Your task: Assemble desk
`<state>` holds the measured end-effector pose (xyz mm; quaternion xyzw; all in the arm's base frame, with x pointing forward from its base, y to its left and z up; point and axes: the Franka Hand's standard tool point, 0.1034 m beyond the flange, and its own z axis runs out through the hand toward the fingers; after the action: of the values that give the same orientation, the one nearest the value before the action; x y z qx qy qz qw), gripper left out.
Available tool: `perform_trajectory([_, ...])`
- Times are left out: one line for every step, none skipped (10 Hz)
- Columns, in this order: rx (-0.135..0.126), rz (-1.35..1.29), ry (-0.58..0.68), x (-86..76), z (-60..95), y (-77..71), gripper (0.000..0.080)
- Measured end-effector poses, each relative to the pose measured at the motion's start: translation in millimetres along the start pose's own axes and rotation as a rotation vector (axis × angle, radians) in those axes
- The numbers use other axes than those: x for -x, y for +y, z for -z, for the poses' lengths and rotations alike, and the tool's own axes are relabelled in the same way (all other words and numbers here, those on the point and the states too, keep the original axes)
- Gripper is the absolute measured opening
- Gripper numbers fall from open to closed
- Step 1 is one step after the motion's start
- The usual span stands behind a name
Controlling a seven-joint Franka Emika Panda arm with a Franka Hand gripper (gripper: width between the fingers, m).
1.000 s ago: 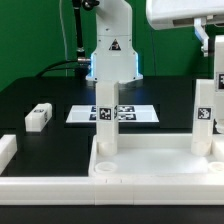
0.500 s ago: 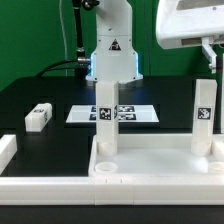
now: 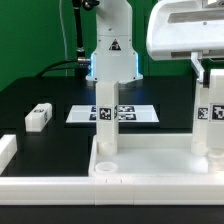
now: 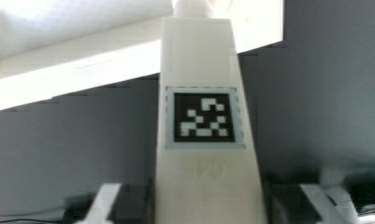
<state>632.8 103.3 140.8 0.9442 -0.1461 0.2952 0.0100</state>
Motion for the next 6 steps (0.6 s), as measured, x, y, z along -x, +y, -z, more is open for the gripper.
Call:
perform_trajectory([0.002,0.003,-0.003,2.7,-2.3,-0.6,0.0291])
perform_trajectory([0.003,0.004,-0.005,3.7,-3.4,-0.8,0.0291])
perform_trajectory([0.002,0.004,-0.005,5.2,-4.3,-3.1,0.0291])
perform_trajectory([-0.001,0.000,-0.004,6.4,-4.4,-6.0,0.0291])
perform_trajectory([-0.006,0.003,0.004,7.1,-4.3,-9.0,0.0291])
perform_trajectory([-0.009,-0.007,0.018,5.8,-5.2,-8.5,0.0291])
